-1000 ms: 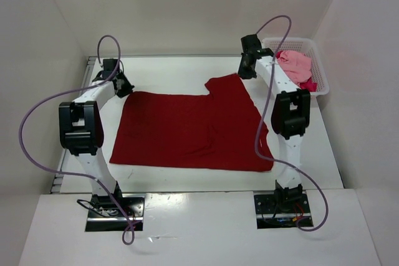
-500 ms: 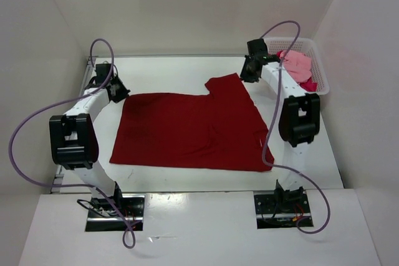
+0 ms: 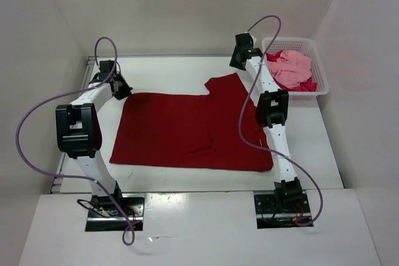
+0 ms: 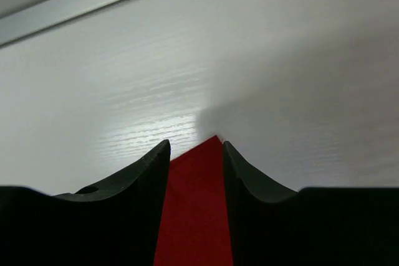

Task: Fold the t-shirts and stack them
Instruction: Grap the side of the flattened tshirt furthest away from the robot with both arms

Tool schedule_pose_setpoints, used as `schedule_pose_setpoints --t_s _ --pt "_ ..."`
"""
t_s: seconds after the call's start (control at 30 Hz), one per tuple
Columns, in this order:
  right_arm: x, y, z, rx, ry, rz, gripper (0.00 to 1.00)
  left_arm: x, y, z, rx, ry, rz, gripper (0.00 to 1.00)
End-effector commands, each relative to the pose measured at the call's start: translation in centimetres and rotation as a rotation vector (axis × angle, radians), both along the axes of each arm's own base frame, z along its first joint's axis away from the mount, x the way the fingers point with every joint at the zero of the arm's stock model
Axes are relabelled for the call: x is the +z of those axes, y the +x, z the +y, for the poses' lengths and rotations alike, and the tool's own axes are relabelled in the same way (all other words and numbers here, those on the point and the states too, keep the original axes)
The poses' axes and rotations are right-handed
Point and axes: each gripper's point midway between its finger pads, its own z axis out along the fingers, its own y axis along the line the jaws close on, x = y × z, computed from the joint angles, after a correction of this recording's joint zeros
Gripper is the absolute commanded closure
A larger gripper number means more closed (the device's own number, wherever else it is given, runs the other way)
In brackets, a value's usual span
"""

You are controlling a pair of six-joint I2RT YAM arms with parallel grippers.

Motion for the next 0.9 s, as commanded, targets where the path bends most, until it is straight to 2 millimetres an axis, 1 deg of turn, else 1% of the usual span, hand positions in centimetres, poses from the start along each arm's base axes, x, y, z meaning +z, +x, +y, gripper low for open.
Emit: schedule_pose_setpoints --t_s 0.0,0.1,0.13,0.17,0.2,0.23,0.27,0.3,0.33,0.37,0.43,0.47,0.5,0.53,0.57,0.6,0.63,0.67,0.7,0.73,0.77,0.8,0.83,0.87 --pt "-0.2 -0.4 0.1 -0.002 -0.078 0.017 0.55 0.6 1.4 0.0 -0.023 0.003 -0.033 1.00" --pt "-0.1 -0.2 -0.1 -0.004 -0.091 0.008 0.55 0.7 1.6 0.1 -0.023 0.004 -0.042 1.00" --pt "-0.7 -0.2 -0.1 -0.004 -0.093 0.017 0.55 0.7 1.6 0.0 -0.016 -0.002 -0.042 1.00" --pt "-0.7 -0.2 -0.1 -0.004 -0.093 0.017 0.55 0.7 1.6 0.0 -0.016 -0.002 -0.042 1.00" --pt "-1.6 -0.3 -0.1 -0.004 -0.096 0.031 0.55 0.7 1.6 -0.1 -0.022 -0.009 -0.043 1.00" --pt "-1.7 -0.5 -0.1 -0.003 -0.098 0.040 0.55 0.3 1.6 -0.1 -0.022 -0.010 -0.034 1.00" --pt "-2.4 -0.6 -0.1 -0.003 -0.101 0.050 0.55 0.4 1.8 -0.1 -0.022 -0.009 -0.043 1.00" --pt "-2.4 -0.6 -0.1 -0.003 -0.101 0.050 0.55 0.4 1.8 -0.1 -0.022 -0.009 -0.043 1.00" --pt "-2.9 -0.7 0.4 0.007 -0.103 0.059 0.55 0.4 1.8 -0.1 -0.022 -0.009 -0.043 1.00" --pt "-3.5 -0.8 0.6 0.014 -0.098 0.069 0.55 0.4 1.8 -0.1 -0.022 -0.009 -0.043 1.00" --pt "-3.5 -0.8 0.6 0.014 -0.098 0.069 0.55 0.8 2.1 -0.1 -0.022 -0.008 -0.052 1.00" --pt "-4.1 -0.9 0.6 0.014 -0.100 0.078 0.55 0.8 2.1 -0.1 -0.022 -0.008 -0.052 1.00" --pt "-4.1 -0.9 0.6 0.014 -0.100 0.078 0.58 0.8 2.1 -0.1 -0.022 -0.008 -0.052 1.00" --pt "-4.8 -1.0 0.5 0.014 -0.103 0.088 0.60 0.4 2.0 -0.1 -0.022 -0.009 -0.043 1.00" --pt "-4.8 -1.0 0.5 0.014 -0.103 0.088 0.60 0.4 2.0 -0.1 -0.022 -0.009 -0.043 1.00" --pt "-4.8 -1.0 0.5 0.014 -0.103 0.088 0.63 0.4 2.0 -0.3 -0.029 -0.016 -0.043 1.00" --pt "-5.0 -0.9 0.6 0.014 -0.102 0.087 0.68 0.4 2.0 -0.3 -0.029 -0.016 -0.043 1.00" --pt "-5.0 -0.9 0.6 0.014 -0.102 0.087 0.70 0.4 2.0 -0.3 -0.029 -0.016 -0.043 1.00" --pt "-5.1 -1.1 0.5 0.015 -0.104 0.096 0.73 0.0 2.0 -0.3 -0.029 -0.017 -0.034 1.00" --pt "-5.4 -1.0 0.5 0.015 -0.104 0.096 0.80 0.0 2.0 -0.3 -0.029 -0.017 -0.034 1.00" --pt "-5.4 -1.0 0.5 0.015 -0.104 0.096 0.84 0.0 2.0 -0.3 -0.029 -0.017 -0.034 1.00" --pt "-4.8 -0.8 0.6 0.014 -0.101 0.082 0.87 0.0 2.0 -0.3 -0.029 -0.017 -0.034 1.00" --pt "-5.0 -1.0 0.4 0.009 -0.111 0.093 0.91 0.0 2.0 -0.3 -0.029 -0.017 -0.034 1.00" --pt "-5.0 -1.0 0.4 0.009 -0.111 0.093 0.94 0.0 2.0 -0.3 -0.029 -0.017 -0.034 1.00"
